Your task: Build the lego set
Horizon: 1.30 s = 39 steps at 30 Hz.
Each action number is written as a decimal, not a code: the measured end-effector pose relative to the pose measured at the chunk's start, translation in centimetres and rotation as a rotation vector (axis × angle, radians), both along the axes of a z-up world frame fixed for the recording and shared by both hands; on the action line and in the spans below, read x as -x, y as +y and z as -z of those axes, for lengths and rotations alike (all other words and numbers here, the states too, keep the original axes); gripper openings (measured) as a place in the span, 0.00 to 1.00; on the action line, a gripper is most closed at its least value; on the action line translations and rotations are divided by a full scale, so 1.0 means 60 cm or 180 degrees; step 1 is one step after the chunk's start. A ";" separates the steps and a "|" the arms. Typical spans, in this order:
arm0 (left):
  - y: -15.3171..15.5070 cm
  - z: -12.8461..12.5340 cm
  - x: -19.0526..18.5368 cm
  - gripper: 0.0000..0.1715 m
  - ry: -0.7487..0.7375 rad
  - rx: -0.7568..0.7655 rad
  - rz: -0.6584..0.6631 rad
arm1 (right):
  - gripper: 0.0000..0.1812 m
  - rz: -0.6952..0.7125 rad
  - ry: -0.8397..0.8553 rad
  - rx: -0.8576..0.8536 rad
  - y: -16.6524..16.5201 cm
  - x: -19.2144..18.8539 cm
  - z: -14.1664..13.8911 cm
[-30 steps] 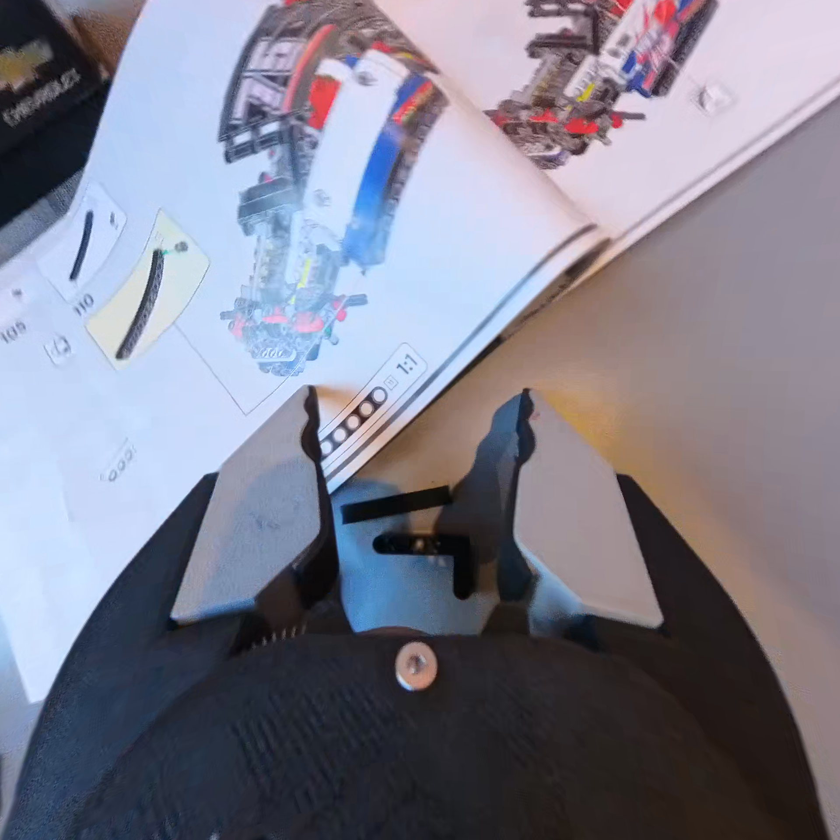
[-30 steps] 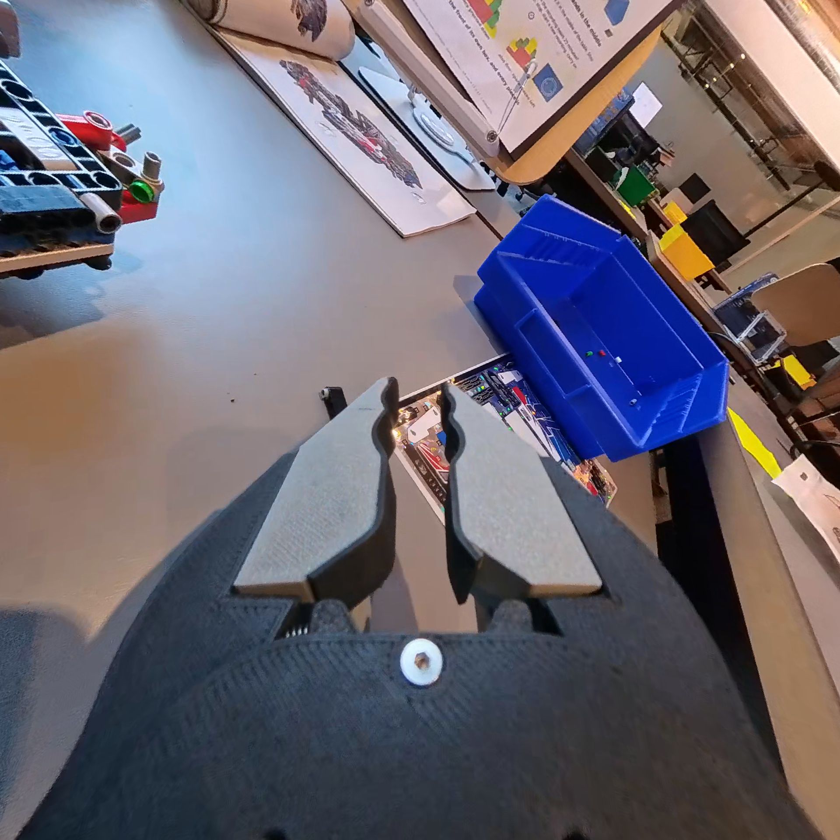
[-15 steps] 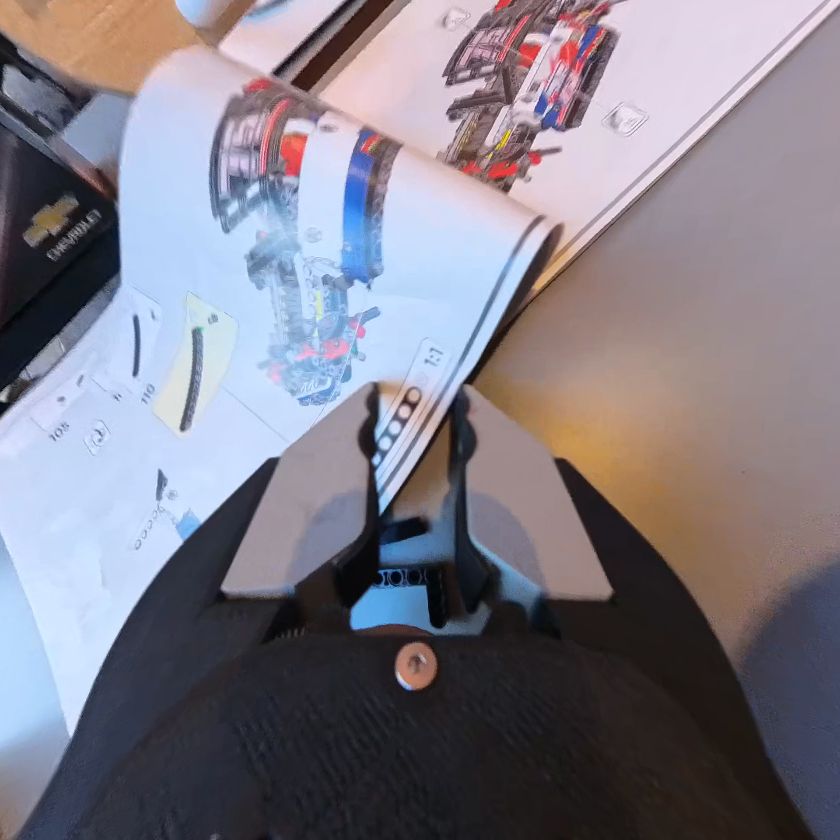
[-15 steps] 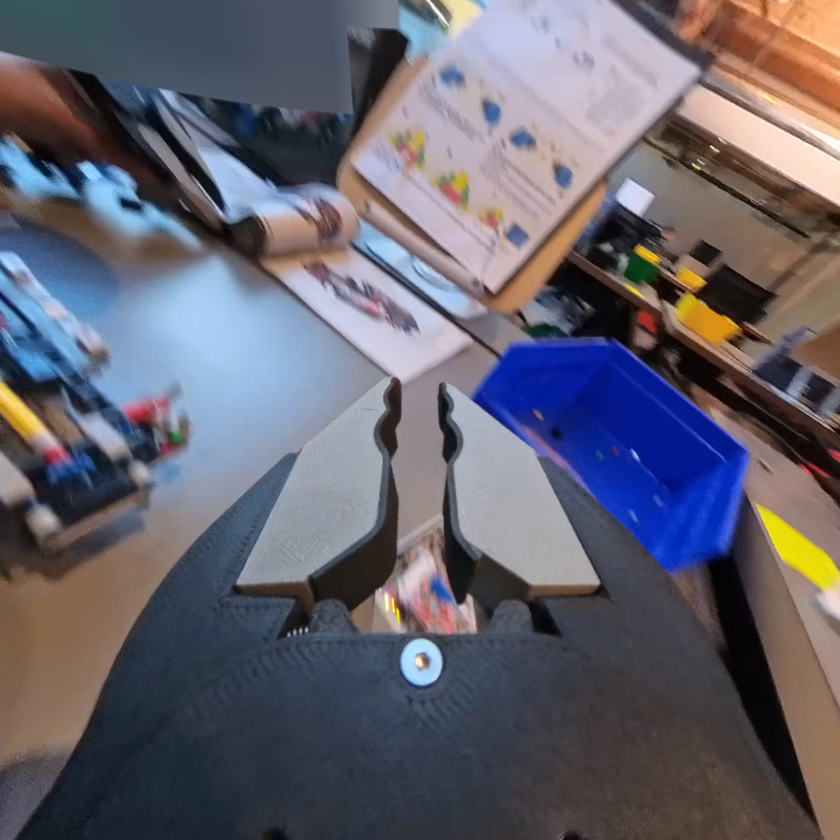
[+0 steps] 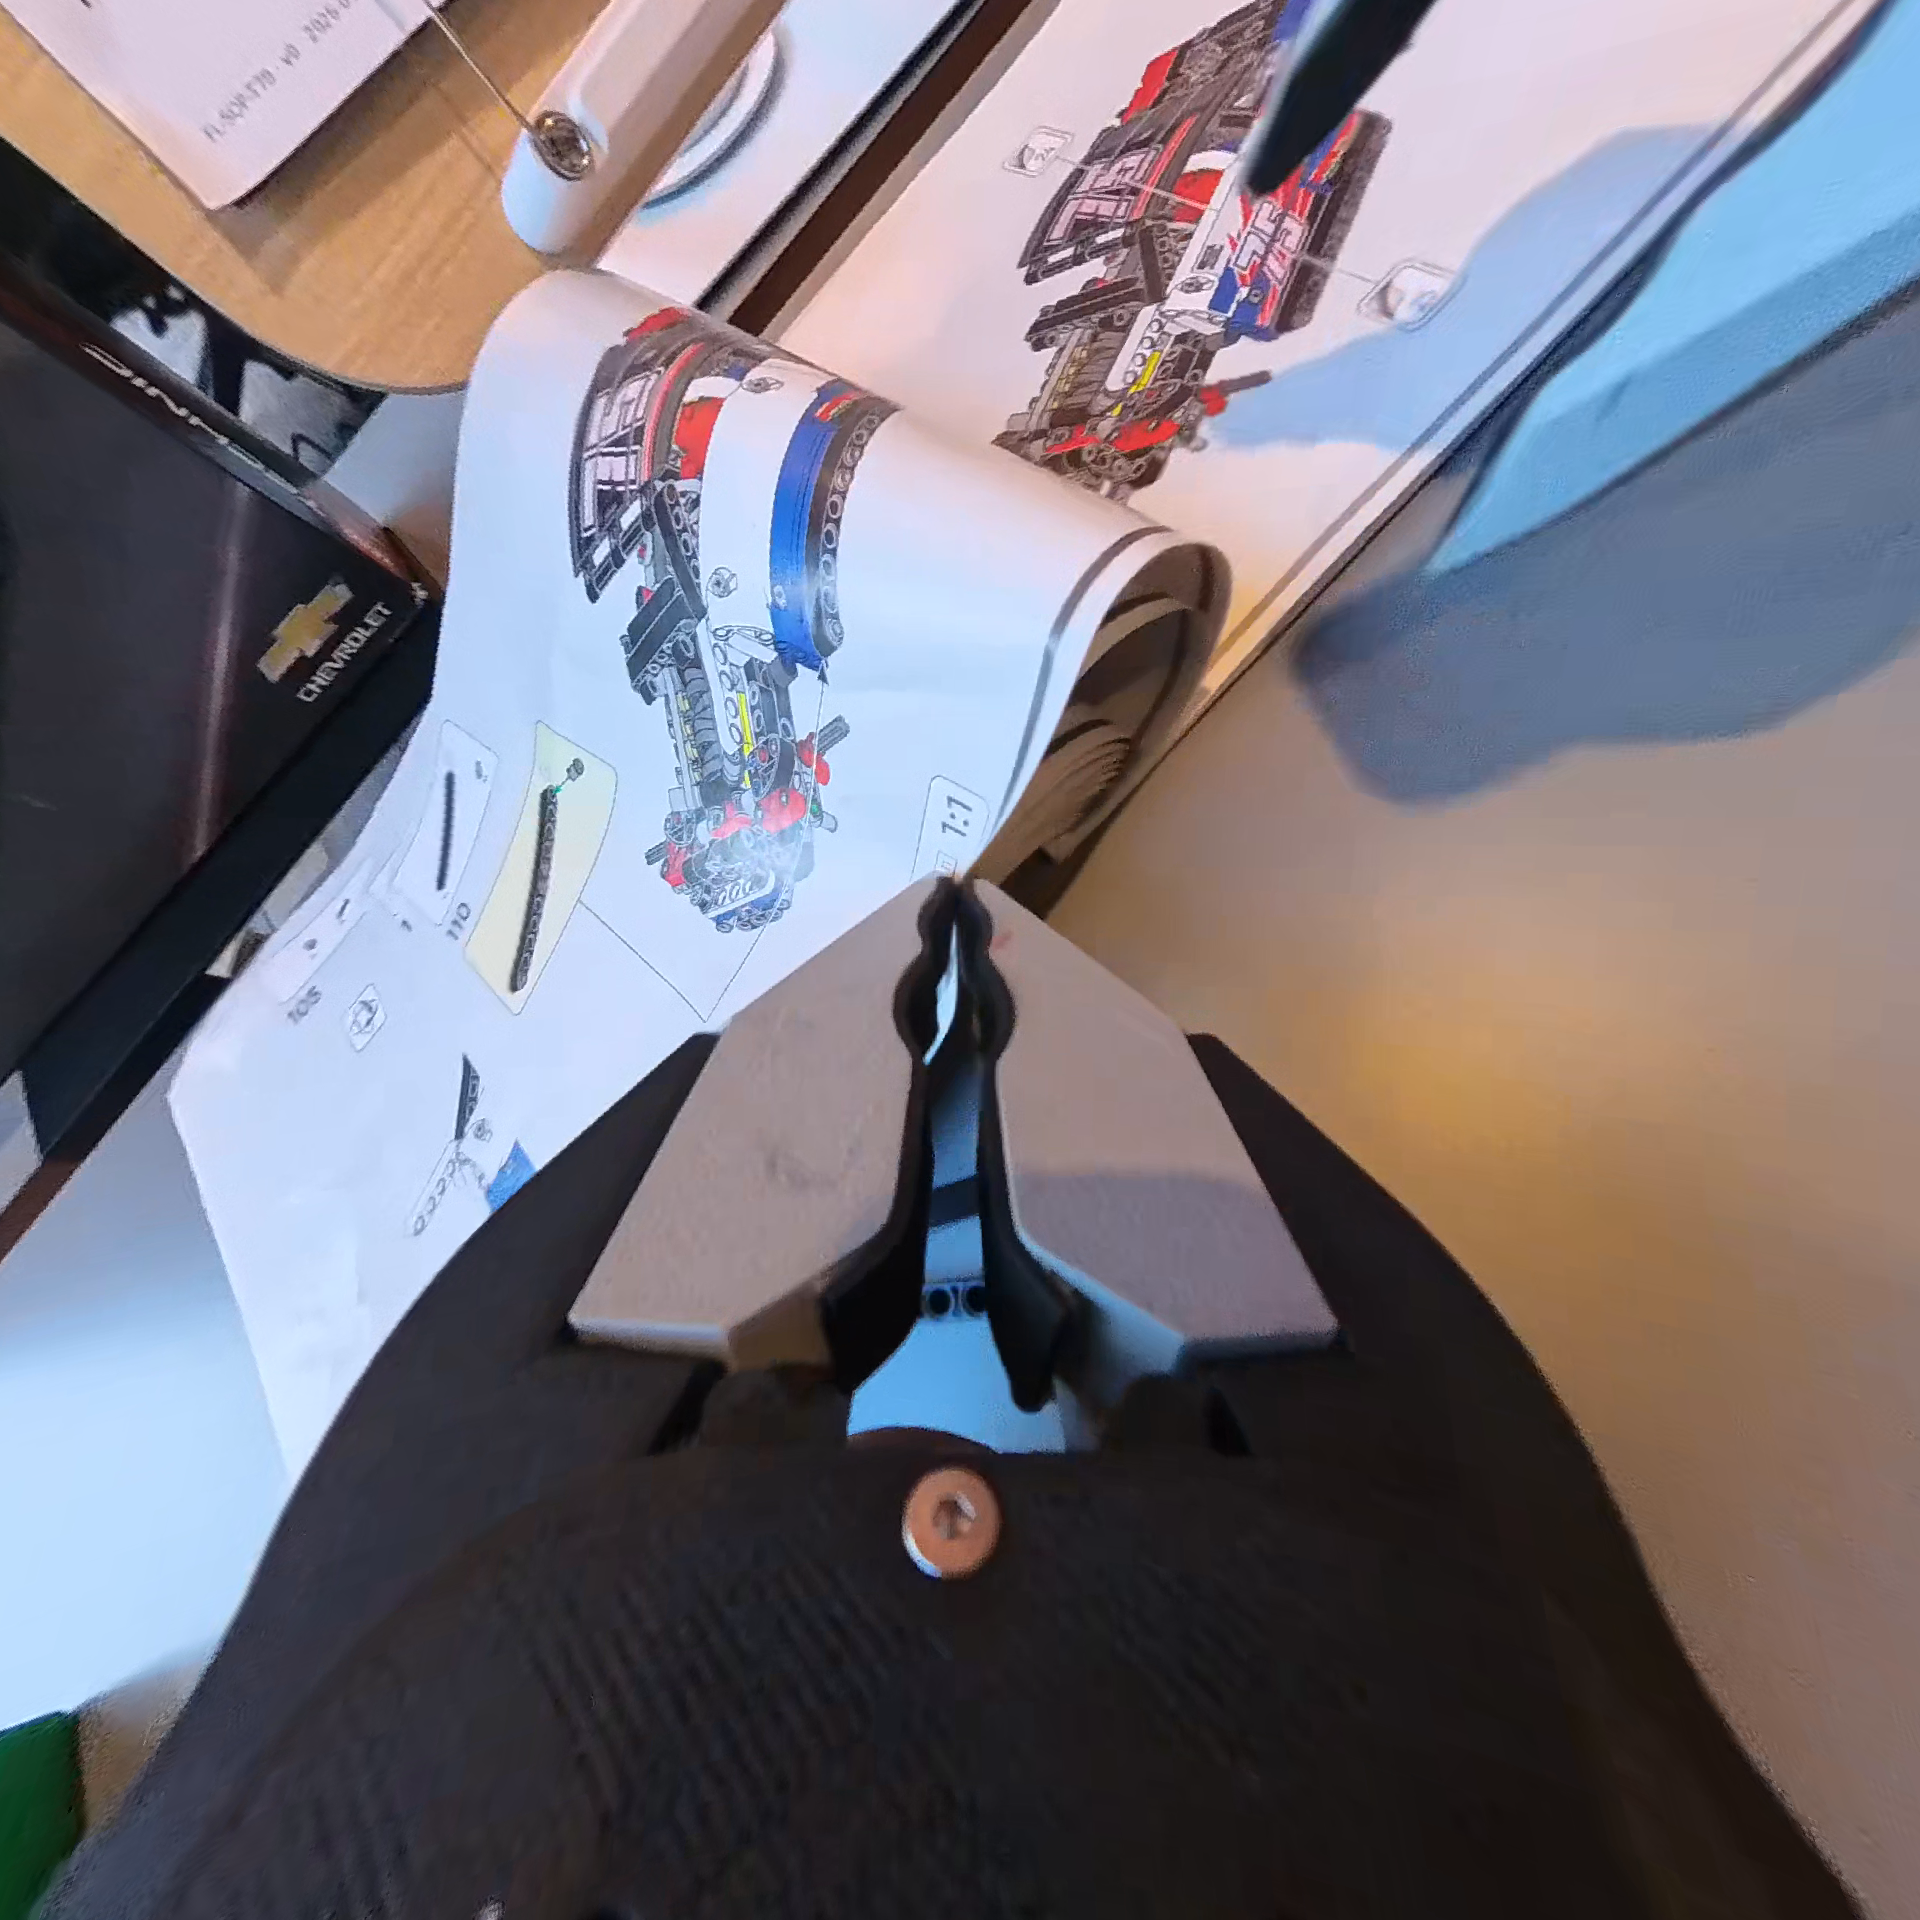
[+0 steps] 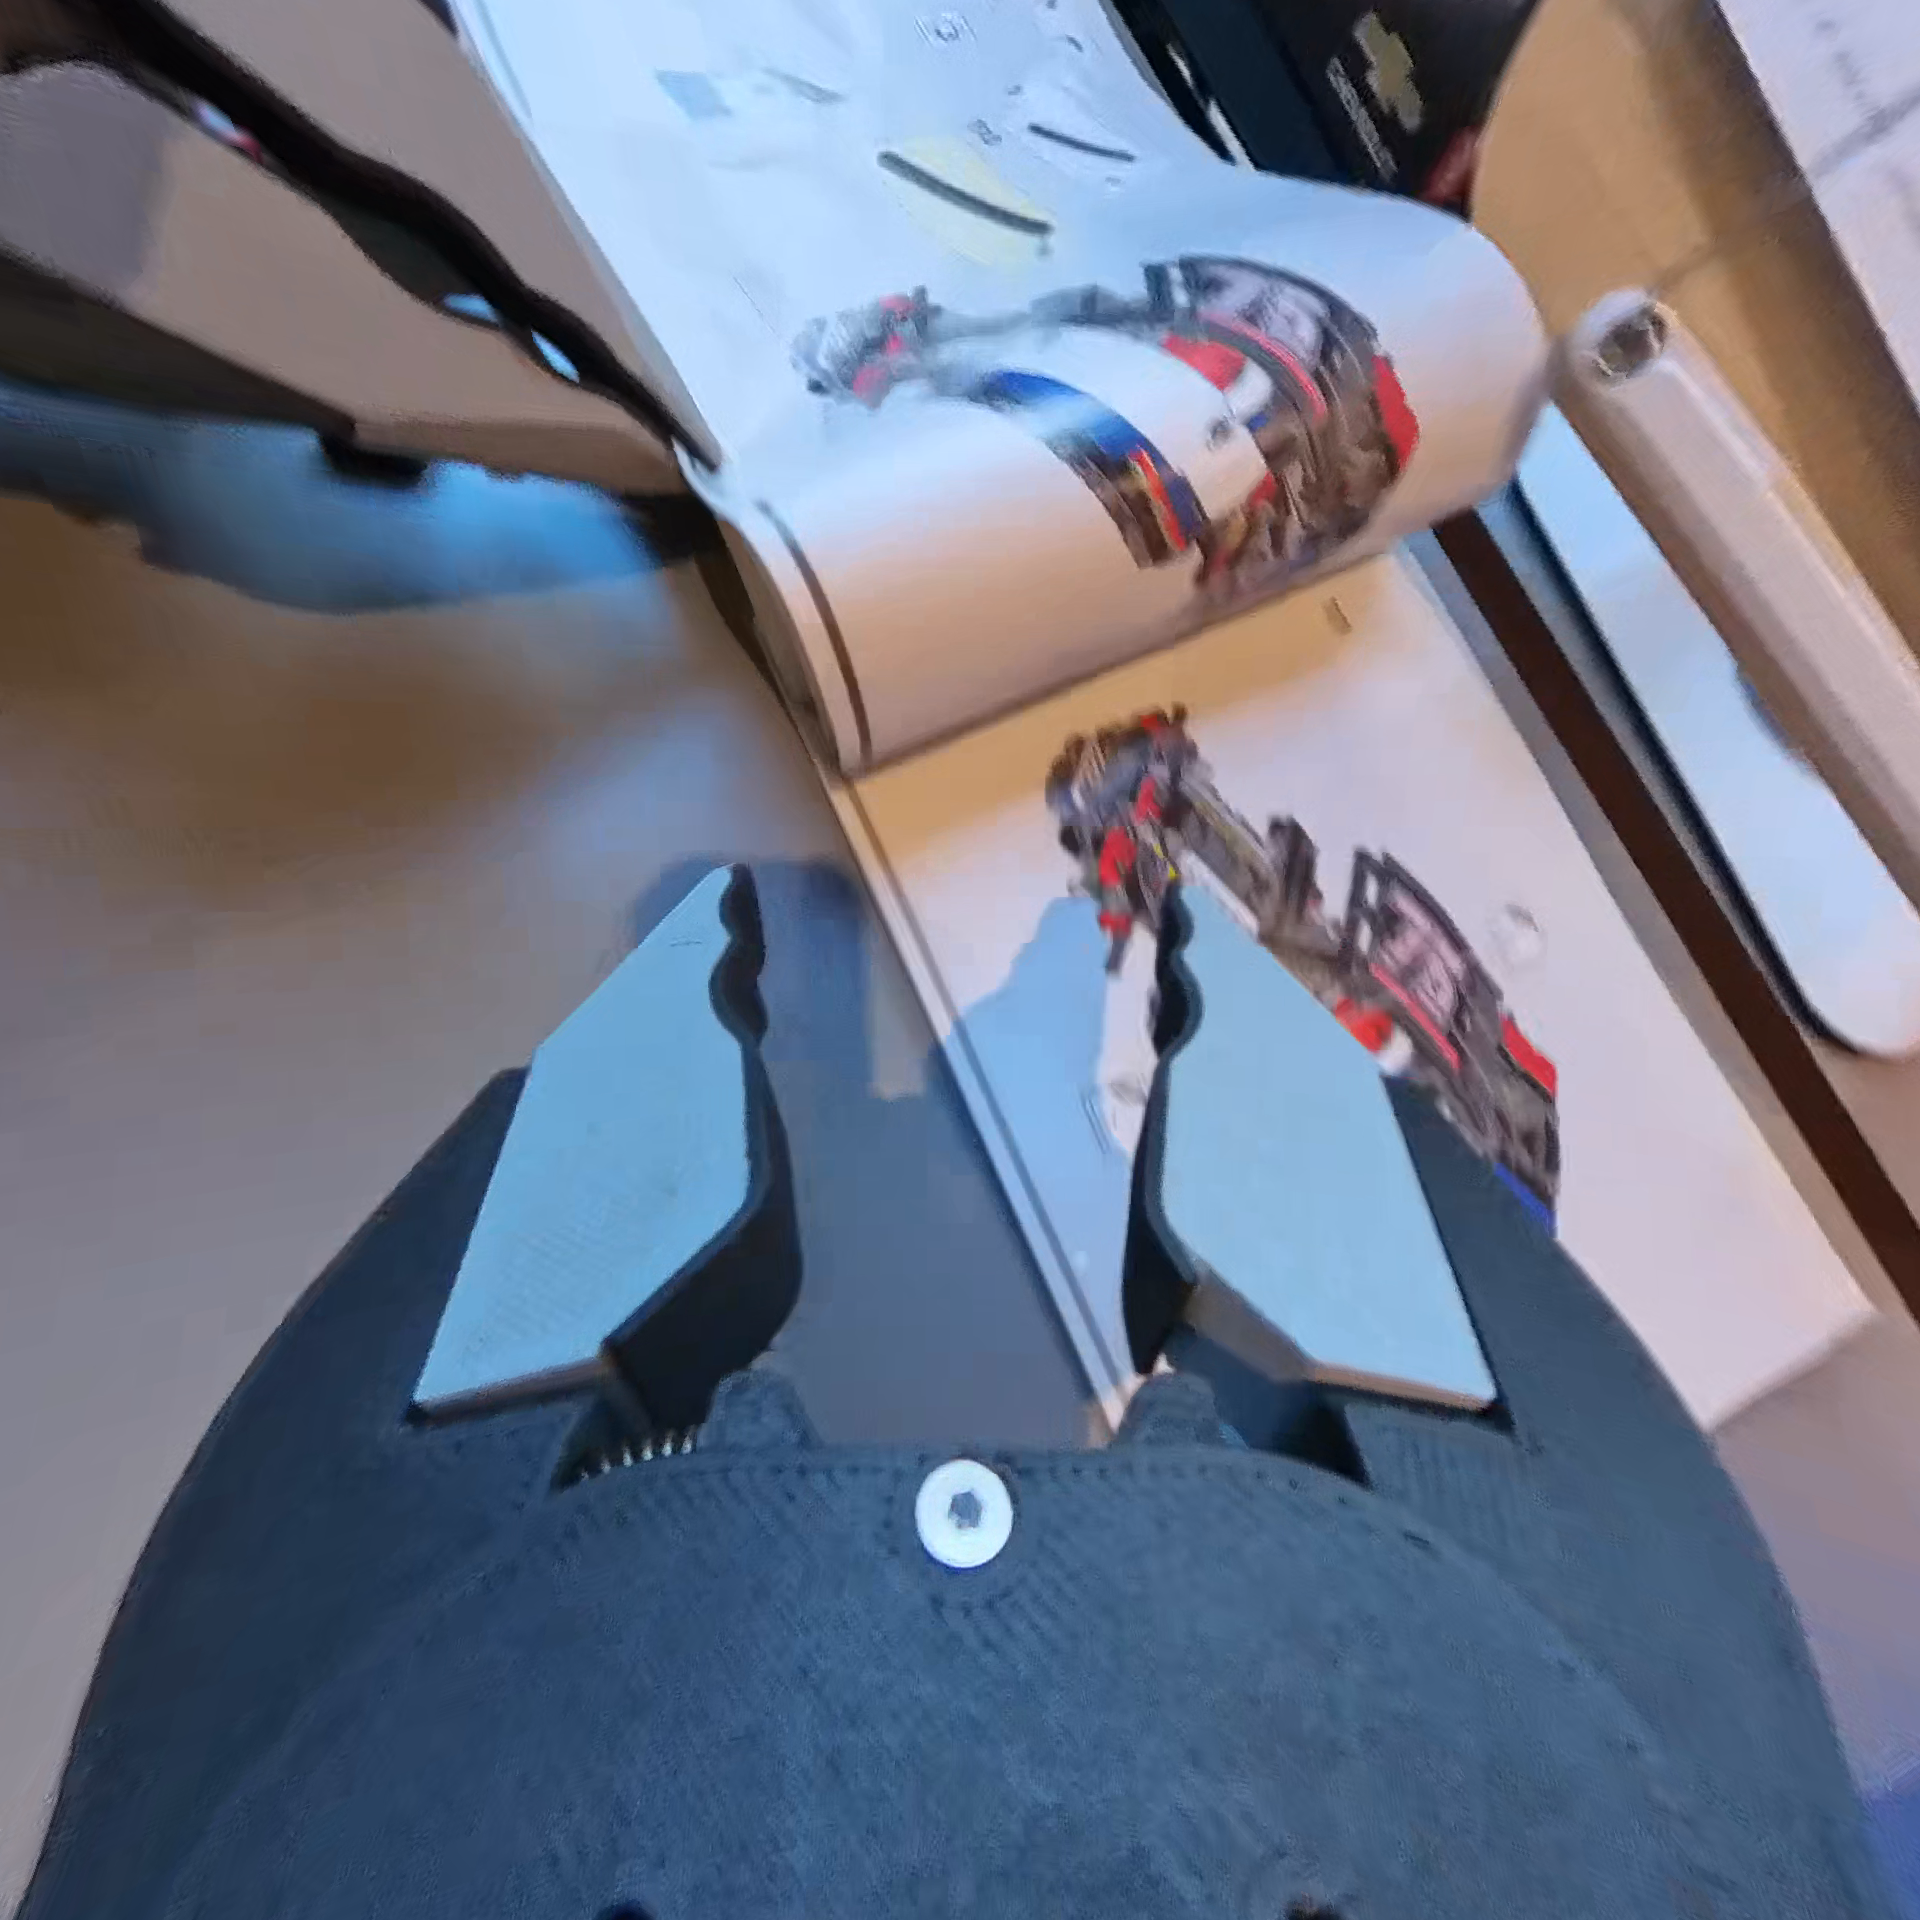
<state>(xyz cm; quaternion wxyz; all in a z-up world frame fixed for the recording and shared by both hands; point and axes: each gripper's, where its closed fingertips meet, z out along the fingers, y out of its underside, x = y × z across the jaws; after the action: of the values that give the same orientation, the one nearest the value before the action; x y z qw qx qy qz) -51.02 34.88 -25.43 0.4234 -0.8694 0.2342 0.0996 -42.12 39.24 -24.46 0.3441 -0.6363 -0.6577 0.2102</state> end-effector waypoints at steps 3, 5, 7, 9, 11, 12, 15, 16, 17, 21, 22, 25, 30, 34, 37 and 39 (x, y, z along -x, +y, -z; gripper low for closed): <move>-0.002 -0.009 0.004 0.00 0.0086 -0.0072 0.0028 | 0.39 -0.0090 0.0139 -0.0150 -0.011 0.065 -0.015; -0.004 -0.016 0.008 0.00 0.0073 -0.0123 0.0006 | 0.22 -0.0255 0.0119 -0.0358 -0.018 0.090 -0.022; -0.008 -0.023 0.013 0.00 -0.0048 -0.0148 -0.0020 | 0.10 -0.0438 -0.0013 -0.0517 -0.029 0.098 -0.013; -0.016 -0.031 0.025 0.08 -0.0219 -0.0131 -0.0076 | 0.05 -0.0435 -0.0043 -0.0750 -0.032 0.096 -0.011; -0.025 -0.036 0.040 0.17 -0.0452 -0.0076 -0.0159 | 0.04 -0.0375 -0.0039 -0.1074 -0.025 0.085 -0.016; -0.029 -0.039 0.048 0.21 -0.0552 -0.0053 -0.0218 | 0.04 -0.0320 -0.0016 -0.1153 -0.022 0.077 -0.018; -0.038 -0.050 0.066 0.28 -0.0847 -0.0039 -0.0325 | 0.03 -0.0273 0.0101 -0.1217 -0.020 0.053 -0.020; -0.041 -0.049 0.070 0.31 -0.0916 0.0005 -0.0353 | 0.03 -0.0273 0.0135 -0.1217 -0.020 0.047 -0.018; -0.043 -0.047 0.075 0.34 -0.0968 0.0052 -0.0382 | 0.02 -0.0281 0.0191 -0.1201 -0.021 0.041 -0.017; -0.048 -0.054 0.075 0.39 -0.1519 0.0097 -0.0297 | 0.00 -0.0312 0.0398 -0.1311 -0.025 0.024 -0.021; -0.049 -0.057 0.076 0.41 -0.1735 0.0119 -0.0296 | 0.00 -0.0353 0.0419 -0.1362 -0.025 0.023 -0.021; -0.051 -0.058 0.077 0.43 -0.2367 0.0213 -0.0287 | 0.00 -0.0413 0.0355 -0.1350 -0.019 0.023 -0.010; -0.048 -0.069 0.049 0.42 -0.3174 0.0320 -0.0040 | 0.00 -0.0509 0.0391 -0.1272 -0.021 0.031 -0.005; -0.031 -0.066 0.034 0.39 -0.3470 0.0424 -0.0039 | 0.00 -0.0570 0.0389 -0.1329 -0.025 0.034 -0.001; -0.028 -0.053 0.017 0.39 -0.3465 0.0566 -0.0047 | 0.00 -0.0530 0.0428 -0.1344 -0.021 0.028 -0.006; -0.030 -0.045 0.012 0.38 -0.3406 0.0594 -0.0071 | 0.00 -0.0550 0.0408 -0.1309 -0.021 0.021 -0.002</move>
<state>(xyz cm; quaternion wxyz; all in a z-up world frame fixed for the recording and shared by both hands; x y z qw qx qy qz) -51.76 33.07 -22.75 0.4035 -0.8350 -0.0155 -0.3737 -43.41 38.00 -24.32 0.4882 -0.4795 -0.7156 0.1404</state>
